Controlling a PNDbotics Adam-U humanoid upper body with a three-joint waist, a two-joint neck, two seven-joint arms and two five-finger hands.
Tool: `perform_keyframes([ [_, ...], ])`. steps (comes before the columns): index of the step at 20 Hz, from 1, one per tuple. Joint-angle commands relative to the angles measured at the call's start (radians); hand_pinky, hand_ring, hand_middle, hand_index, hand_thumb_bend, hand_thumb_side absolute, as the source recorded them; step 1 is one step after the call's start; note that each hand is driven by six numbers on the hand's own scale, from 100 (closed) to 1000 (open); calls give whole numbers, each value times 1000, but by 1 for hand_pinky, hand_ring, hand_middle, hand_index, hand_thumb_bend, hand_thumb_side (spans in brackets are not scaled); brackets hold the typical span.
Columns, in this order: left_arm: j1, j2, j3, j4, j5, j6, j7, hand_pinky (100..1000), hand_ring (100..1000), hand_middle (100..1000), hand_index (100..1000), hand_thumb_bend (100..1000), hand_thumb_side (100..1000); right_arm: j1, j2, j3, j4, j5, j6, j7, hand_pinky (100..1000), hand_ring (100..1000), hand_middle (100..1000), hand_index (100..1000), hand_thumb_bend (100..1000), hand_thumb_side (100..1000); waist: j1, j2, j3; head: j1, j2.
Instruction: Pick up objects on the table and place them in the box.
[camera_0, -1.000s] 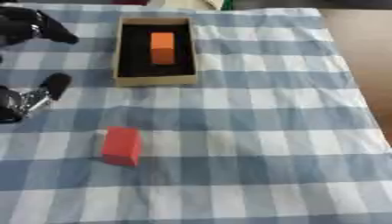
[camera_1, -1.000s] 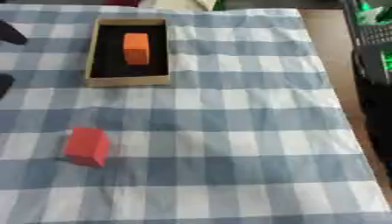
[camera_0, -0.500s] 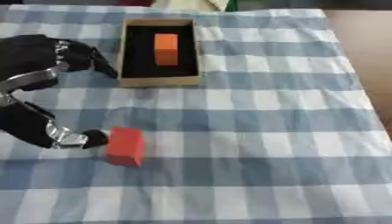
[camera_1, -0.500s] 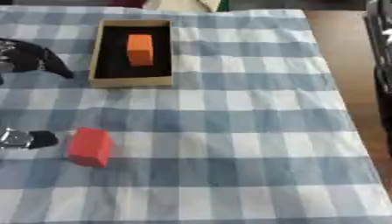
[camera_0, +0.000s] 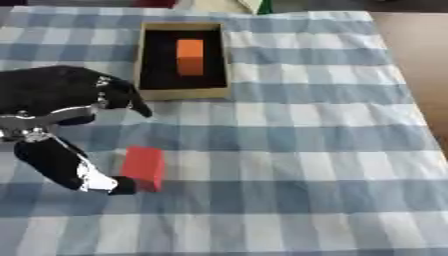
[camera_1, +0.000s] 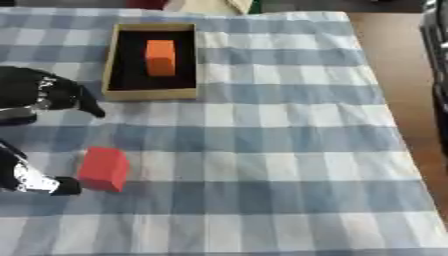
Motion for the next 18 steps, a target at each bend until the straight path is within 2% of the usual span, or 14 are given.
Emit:
perform_keyframes([
  [1, -14, 5, 0, -13, 5, 38, -11, 833, 811, 763, 877, 523, 641, -5, -30, -12, -15, -9, 1, -5, 842, 789, 505, 728, 120, 731, 2, -17, 2, 3, -8],
  [6, -3, -8, -8, -13, -4, 58, -17, 837, 822, 777, 878, 531, 625, 7, -30, -14, -15, -17, 5, -2, 842, 785, 501, 724, 115, 746, 0, -14, 3, 4, -10],
  [15, 16, -18, -9, -13, -24, 58, -33, 849, 835, 785, 883, 543, 664, 30, -30, -26, -15, -28, 14, -10, 845, 781, 496, 716, 104, 757, -1, -4, 2, 4, -18],
  [18, 18, -20, -10, -13, -30, 60, -45, 853, 842, 790, 885, 557, 647, 37, -29, -32, -15, -31, 17, -20, 846, 780, 494, 715, 103, 757, 0, -2, 0, 4, -24],
])
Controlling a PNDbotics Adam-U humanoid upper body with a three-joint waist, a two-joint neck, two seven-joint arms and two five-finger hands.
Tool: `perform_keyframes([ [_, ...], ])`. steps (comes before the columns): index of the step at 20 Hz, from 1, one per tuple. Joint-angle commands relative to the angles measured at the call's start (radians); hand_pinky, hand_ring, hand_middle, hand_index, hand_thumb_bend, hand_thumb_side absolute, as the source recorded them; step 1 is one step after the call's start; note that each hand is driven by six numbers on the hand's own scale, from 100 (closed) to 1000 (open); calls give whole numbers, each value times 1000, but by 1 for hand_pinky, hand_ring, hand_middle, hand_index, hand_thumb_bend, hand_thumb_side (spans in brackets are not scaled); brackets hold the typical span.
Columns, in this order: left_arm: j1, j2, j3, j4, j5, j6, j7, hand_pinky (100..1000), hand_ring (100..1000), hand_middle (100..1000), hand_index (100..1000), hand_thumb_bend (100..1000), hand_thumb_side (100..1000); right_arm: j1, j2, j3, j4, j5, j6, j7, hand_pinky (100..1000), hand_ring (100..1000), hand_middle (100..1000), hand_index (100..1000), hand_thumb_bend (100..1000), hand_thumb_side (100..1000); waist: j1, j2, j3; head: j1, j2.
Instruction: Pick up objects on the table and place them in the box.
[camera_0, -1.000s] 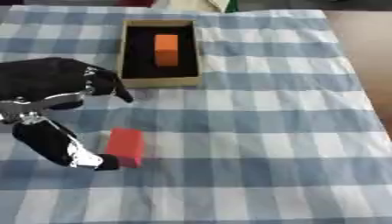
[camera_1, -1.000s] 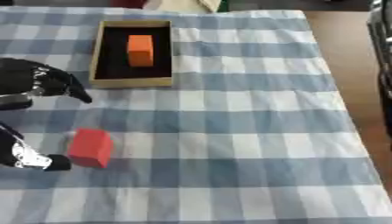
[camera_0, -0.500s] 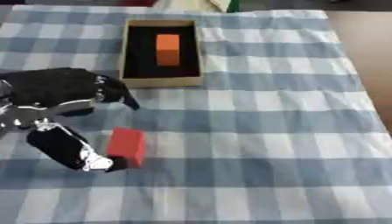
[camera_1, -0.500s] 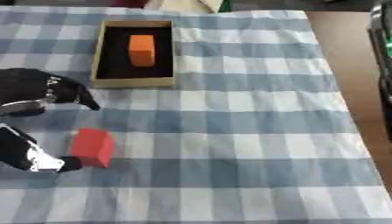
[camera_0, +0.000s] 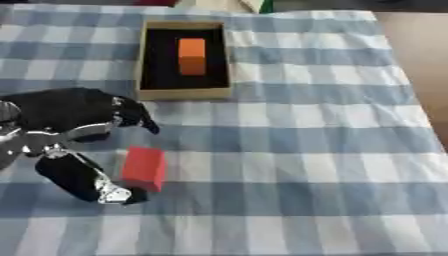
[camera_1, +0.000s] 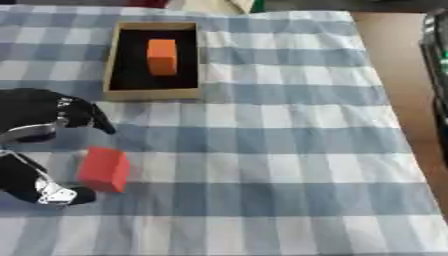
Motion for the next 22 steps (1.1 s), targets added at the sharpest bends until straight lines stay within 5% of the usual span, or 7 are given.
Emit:
perform_keyframes([
  [1, -6, 14, 6, -13, -15, -1, -11, 855, 845, 793, 885, 558, 630, -5, -28, -20, -15, -9, 4, -13, 846, 779, 493, 714, 101, 759, 3, -16, -2, 3, -17],
  [22, 14, -16, 2, 66, -98, 25, 1, 863, 863, 802, 883, 481, 611, 37, -23, -41, -15, -28, 24, -27, 850, 770, 481, 702, 100, 782, 3, 2, -18, 9, -40],
])
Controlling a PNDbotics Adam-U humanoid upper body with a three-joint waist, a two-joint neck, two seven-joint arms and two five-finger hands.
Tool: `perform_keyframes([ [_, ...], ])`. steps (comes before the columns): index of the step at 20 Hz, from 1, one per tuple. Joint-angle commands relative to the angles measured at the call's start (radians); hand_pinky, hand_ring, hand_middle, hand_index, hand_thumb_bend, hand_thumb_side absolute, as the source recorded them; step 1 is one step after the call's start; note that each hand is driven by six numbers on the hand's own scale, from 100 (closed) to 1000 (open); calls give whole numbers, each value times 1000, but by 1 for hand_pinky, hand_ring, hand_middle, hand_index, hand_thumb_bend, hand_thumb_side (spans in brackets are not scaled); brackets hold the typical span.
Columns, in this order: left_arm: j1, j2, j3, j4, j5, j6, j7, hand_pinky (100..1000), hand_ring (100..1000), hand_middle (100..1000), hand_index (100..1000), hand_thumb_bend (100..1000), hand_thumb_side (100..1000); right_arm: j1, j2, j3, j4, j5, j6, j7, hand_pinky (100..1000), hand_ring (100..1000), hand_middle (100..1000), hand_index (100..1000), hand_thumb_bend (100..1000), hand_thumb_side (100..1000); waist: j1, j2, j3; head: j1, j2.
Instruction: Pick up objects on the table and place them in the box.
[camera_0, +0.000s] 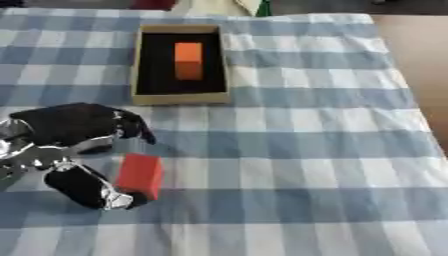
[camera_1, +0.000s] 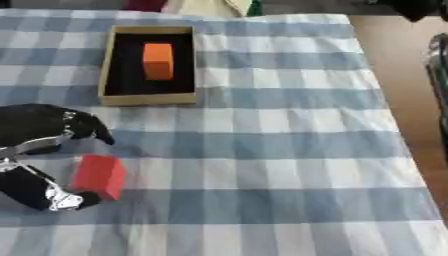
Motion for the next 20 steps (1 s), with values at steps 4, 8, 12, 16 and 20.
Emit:
perform_keyframes([
  [4, -8, -1, -6, 48, -19, -8, -12, 863, 865, 800, 880, 473, 613, -3, -22, -17, -15, -9, 8, -2, 851, 769, 480, 701, 100, 785, 2, -15, -6, 5, -16],
  [8, -8, -9, -12, 74, -22, -17, -20, 852, 853, 781, 862, 457, 612, 2, -20, -20, -15, -11, 12, -6, 852, 768, 479, 701, 100, 787, 2, -13, -8, 5, -15],
  [12, -6, -13, -22, 91, -27, -32, -27, 836, 833, 751, 836, 424, 613, 5, -17, -24, -15, -12, 17, -10, 851, 768, 474, 699, 100, 788, 3, -12, -10, 5, -14],
  [16, -3, -16, -26, 106, -38, -43, -19, 817, 812, 728, 816, 367, 596, -11, 0, -20, -15, -2, 26, 1, 852, 771, 475, 701, 100, 790, 4, -14, -12, 4, -14],
  [20, 0, -19, -27, 116, -51, -49, 0, 768, 769, 687, 784, 248, 519, -19, 10, -18, -15, 4, 27, 11, 853, 773, 476, 702, 100, 792, 4, -15, -12, 3, -14],
])
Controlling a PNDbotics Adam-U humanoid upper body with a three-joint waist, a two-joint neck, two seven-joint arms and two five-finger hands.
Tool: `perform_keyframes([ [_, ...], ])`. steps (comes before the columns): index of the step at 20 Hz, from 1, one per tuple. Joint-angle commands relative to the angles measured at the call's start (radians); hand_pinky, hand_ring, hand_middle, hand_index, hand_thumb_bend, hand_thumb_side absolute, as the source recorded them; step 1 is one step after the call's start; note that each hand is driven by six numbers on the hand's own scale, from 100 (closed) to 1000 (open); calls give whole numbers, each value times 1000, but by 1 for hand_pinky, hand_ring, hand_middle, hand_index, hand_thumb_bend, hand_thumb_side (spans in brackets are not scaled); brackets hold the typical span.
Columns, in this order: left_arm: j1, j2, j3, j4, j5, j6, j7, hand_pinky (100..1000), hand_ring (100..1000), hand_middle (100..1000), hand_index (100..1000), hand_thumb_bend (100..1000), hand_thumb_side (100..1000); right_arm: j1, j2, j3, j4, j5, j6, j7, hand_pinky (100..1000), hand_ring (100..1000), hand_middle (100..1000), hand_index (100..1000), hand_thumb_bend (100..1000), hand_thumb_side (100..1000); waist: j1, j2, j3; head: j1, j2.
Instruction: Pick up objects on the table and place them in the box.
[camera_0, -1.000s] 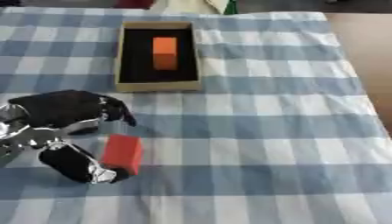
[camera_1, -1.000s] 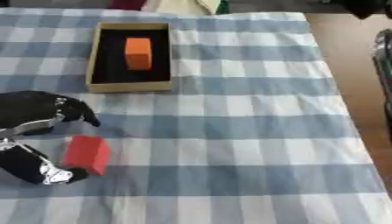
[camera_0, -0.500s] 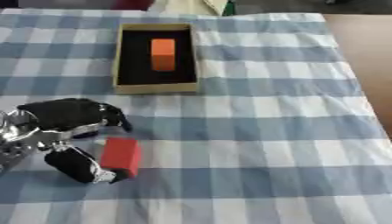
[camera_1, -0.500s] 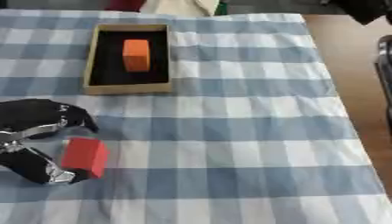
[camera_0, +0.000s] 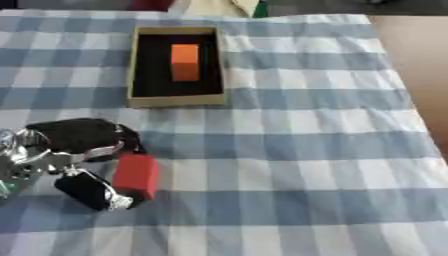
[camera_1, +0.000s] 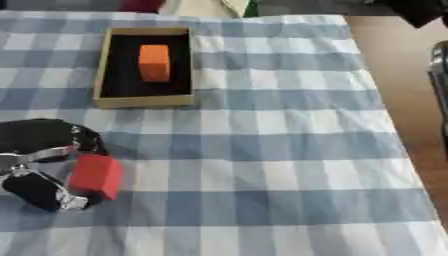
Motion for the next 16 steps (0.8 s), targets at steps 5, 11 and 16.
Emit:
perform_keyframes([
  [5, -1, 22, 9, -37, -12, -11, 47, 735, 739, 654, 759, 103, 466, -13, -10, -12, -15, 9, 3, 8, 853, 773, 475, 702, 100, 795, 2, -22, 0, -3, -5],
  [11, 3, 67, 65, -160, 66, 6, 28, 721, 719, 639, 750, 100, 470, -7, -13, -15, -15, 11, 6, 8, 853, 773, 475, 702, 100, 798, 4, -25, 3, -12, -2],
  [16, -26, 99, 124, -174, 160, 1, -2, 752, 744, 673, 781, 100, 553, -10, -9, -14, -15, 16, 2, 12, 852, 773, 474, 702, 100, 797, 8, -31, 6, -14, 0],
])
